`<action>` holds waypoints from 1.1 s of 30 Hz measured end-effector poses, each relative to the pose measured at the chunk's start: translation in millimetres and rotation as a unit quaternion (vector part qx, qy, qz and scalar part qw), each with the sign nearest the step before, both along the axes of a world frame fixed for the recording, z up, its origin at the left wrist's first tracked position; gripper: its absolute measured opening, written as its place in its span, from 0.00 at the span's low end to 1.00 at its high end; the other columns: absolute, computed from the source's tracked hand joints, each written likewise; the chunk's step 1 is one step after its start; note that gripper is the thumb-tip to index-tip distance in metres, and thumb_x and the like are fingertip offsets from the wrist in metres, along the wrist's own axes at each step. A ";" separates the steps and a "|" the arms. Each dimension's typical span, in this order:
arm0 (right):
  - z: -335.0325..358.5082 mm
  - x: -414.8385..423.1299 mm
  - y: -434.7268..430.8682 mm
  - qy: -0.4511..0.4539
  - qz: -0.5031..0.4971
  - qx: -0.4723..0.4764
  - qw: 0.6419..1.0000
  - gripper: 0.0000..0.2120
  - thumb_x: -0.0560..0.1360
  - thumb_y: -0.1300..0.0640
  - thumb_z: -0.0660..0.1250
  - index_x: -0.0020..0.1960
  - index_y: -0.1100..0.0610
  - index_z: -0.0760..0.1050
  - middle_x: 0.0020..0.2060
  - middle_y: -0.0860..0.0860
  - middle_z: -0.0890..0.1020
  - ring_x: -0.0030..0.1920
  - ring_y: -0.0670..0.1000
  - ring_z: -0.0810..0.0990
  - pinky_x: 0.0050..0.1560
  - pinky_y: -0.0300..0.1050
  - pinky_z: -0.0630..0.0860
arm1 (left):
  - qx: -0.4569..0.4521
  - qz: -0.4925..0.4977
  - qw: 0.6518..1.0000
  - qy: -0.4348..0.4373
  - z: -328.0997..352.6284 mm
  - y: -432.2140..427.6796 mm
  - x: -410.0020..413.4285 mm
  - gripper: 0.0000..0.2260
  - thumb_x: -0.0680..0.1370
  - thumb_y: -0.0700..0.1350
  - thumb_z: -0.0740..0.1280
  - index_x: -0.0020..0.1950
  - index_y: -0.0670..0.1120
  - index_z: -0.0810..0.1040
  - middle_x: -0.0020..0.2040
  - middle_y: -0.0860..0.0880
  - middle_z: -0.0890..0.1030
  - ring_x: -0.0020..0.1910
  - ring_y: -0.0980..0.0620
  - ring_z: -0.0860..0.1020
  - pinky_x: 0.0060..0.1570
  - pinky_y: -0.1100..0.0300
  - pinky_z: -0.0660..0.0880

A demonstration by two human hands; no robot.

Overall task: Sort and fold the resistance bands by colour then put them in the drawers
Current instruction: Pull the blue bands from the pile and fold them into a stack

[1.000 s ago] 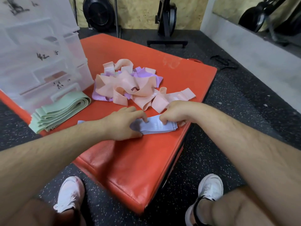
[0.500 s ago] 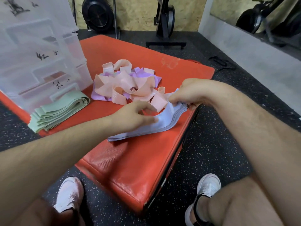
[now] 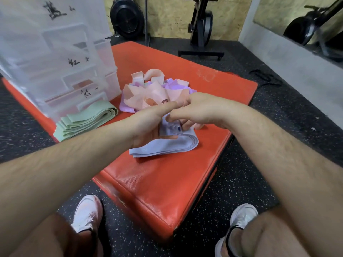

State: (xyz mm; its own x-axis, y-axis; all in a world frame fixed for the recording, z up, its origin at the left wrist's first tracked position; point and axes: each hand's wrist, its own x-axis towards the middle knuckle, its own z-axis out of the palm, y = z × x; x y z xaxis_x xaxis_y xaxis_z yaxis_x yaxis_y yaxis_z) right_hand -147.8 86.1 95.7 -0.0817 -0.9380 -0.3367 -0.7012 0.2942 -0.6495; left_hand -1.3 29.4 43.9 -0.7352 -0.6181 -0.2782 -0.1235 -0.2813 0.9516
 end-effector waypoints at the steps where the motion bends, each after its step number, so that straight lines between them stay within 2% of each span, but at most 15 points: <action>1: -0.3 -1.2 -0.8 -0.013 0.004 0.000 1.000 0.15 0.68 0.46 0.72 0.51 0.53 0.81 0.44 0.47 0.84 0.41 0.44 0.86 0.40 0.42 0.75 | -0.008 0.011 1.000 -0.003 -1.8 -1.5 2.3 0.14 0.81 0.51 0.64 0.63 0.48 0.80 0.59 0.48 0.82 0.56 0.50 0.82 0.52 0.51 0.80; 3: -0.6 -3.6 0.2 -0.035 0.026 -0.004 0.999 0.15 0.68 0.49 0.71 0.52 0.54 0.81 0.48 0.50 0.85 0.44 0.44 0.86 0.38 0.41 0.75 | -0.007 0.049 0.999 -0.012 -5.6 -4.1 6.0 0.08 0.79 0.42 0.67 0.56 0.44 0.82 0.55 0.48 0.82 0.54 0.51 0.82 0.46 0.54 0.81; 5: -3.4 -8.5 1.7 -0.034 0.043 -0.008 0.998 0.21 0.68 0.50 0.75 0.59 0.52 0.77 0.48 0.49 0.83 0.45 0.45 0.84 0.40 0.42 0.74 | 0.015 0.093 0.995 -0.017 -8.1 -5.5 8.2 0.07 0.77 0.34 0.68 0.53 0.41 0.81 0.50 0.45 0.83 0.50 0.49 0.83 0.41 0.54 0.82; 8: -16.0 -15.8 5.1 0.098 0.070 -0.025 0.992 0.38 0.59 0.41 0.81 0.63 0.45 0.68 0.54 0.44 0.76 0.51 0.46 0.78 0.50 0.45 0.76 | 0.034 0.132 0.991 -0.016 -5.6 -4.8 10.0 0.07 0.76 0.32 0.69 0.52 0.40 0.81 0.51 0.41 0.82 0.46 0.45 0.83 0.39 0.54 0.82; 10: -31.9 -19.0 8.9 0.162 0.100 -0.035 0.981 0.43 0.62 0.43 0.82 0.70 0.45 0.63 0.59 0.43 0.72 0.57 0.47 0.74 0.57 0.44 0.74 | 0.029 0.136 0.990 -0.017 -4.5 -4.9 13.0 0.08 0.76 0.32 0.69 0.53 0.40 0.81 0.49 0.42 0.82 0.45 0.45 0.83 0.38 0.55 0.82; 12: -48.5 -19.9 12.0 0.158 0.124 -0.040 0.979 0.47 0.64 0.46 0.81 0.76 0.45 0.60 0.67 0.42 0.70 0.63 0.45 0.72 0.64 0.44 0.72 | 0.022 0.136 0.990 -0.025 -5.1 -6.0 17.6 0.09 0.76 0.32 0.69 0.55 0.40 0.81 0.49 0.42 0.83 0.44 0.46 0.83 0.37 0.56 0.82; 14: -61.9 -23.4 11.8 0.142 0.121 -0.044 0.981 0.42 0.65 0.47 0.79 0.74 0.44 0.63 0.66 0.42 0.74 0.62 0.46 0.75 0.65 0.47 0.74 | 0.025 0.142 0.989 -0.030 -6.3 -7.5 21.9 0.08 0.75 0.33 0.70 0.54 0.40 0.81 0.49 0.42 0.82 0.43 0.45 0.83 0.37 0.56 0.82; 17: -72.0 -28.4 9.5 0.146 0.106 -0.053 0.982 0.27 0.66 0.48 0.75 0.62 0.45 0.71 0.52 0.43 0.81 0.50 0.48 0.80 0.55 0.54 0.78 | 0.020 0.141 0.989 -0.039 -6.6 -8.5 26.6 0.07 0.76 0.32 0.70 0.51 0.40 0.80 0.47 0.43 0.81 0.40 0.47 0.83 0.36 0.56 0.82; 20: -73.1 -29.1 9.4 0.162 0.120 -0.060 0.978 0.19 0.65 0.48 0.72 0.53 0.41 0.70 0.49 0.43 0.78 0.47 0.49 0.78 0.49 0.51 0.78 | -0.022 0.130 0.989 -0.069 -9.9 -8.2 30.9 0.05 0.76 0.33 0.70 0.43 0.41 0.79 0.42 0.47 0.80 0.39 0.49 0.81 0.42 0.52 0.84; 22: -74.1 -30.5 9.8 0.182 0.129 -0.055 0.973 0.18 0.67 0.49 0.73 0.50 0.40 0.67 0.48 0.42 0.75 0.47 0.49 0.77 0.46 0.48 0.76 | -0.093 0.116 0.981 -0.122 -13.7 -6.7 31.7 0.03 0.75 0.35 0.71 0.45 0.41 0.80 0.40 0.49 0.80 0.40 0.50 0.80 0.45 0.55 0.83; 25: -76.3 -30.3 8.1 0.215 0.141 -0.052 0.965 0.19 0.68 0.48 0.73 0.53 0.44 0.67 0.50 0.44 0.73 0.48 0.49 0.75 0.44 0.46 0.73 | -0.245 0.111 0.938 -0.221 -15.4 -4.2 33.2 0.04 0.75 0.39 0.71 0.49 0.45 0.82 0.39 0.50 0.79 0.35 0.54 0.77 0.31 0.69 0.75; 29: -77.2 -26.9 6.6 0.235 0.150 -0.043 0.959 0.21 0.68 0.46 0.73 0.56 0.46 0.69 0.51 0.45 0.72 0.50 0.51 0.74 0.49 0.49 0.75 | -0.367 0.045 0.876 -0.310 -16.0 -5.0 40.0 0.05 0.75 0.46 0.69 0.50 0.50 0.80 0.42 0.50 0.83 0.36 0.55 0.78 0.33 0.65 0.72; 33: -76.6 -22.4 7.7 0.239 0.155 -0.041 0.958 0.25 0.71 0.47 0.73 0.65 0.48 0.71 0.51 0.45 0.69 0.52 0.49 0.72 0.51 0.45 0.71 | -0.440 0.016 0.829 -0.344 -24.0 -5.6 43.1 0.05 0.77 0.46 0.67 0.51 0.49 0.79 0.44 0.51 0.82 0.37 0.56 0.76 0.31 0.68 0.66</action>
State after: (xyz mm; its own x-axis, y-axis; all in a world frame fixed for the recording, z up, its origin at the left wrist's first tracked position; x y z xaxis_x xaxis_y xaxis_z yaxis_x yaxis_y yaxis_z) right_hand -170.3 93.8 19.2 0.0783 -0.9641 -0.2538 -0.9697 -0.0145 -0.2440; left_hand 41.8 23.8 20.0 -0.5685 -0.8209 -0.0548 -0.7286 0.4714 0.4969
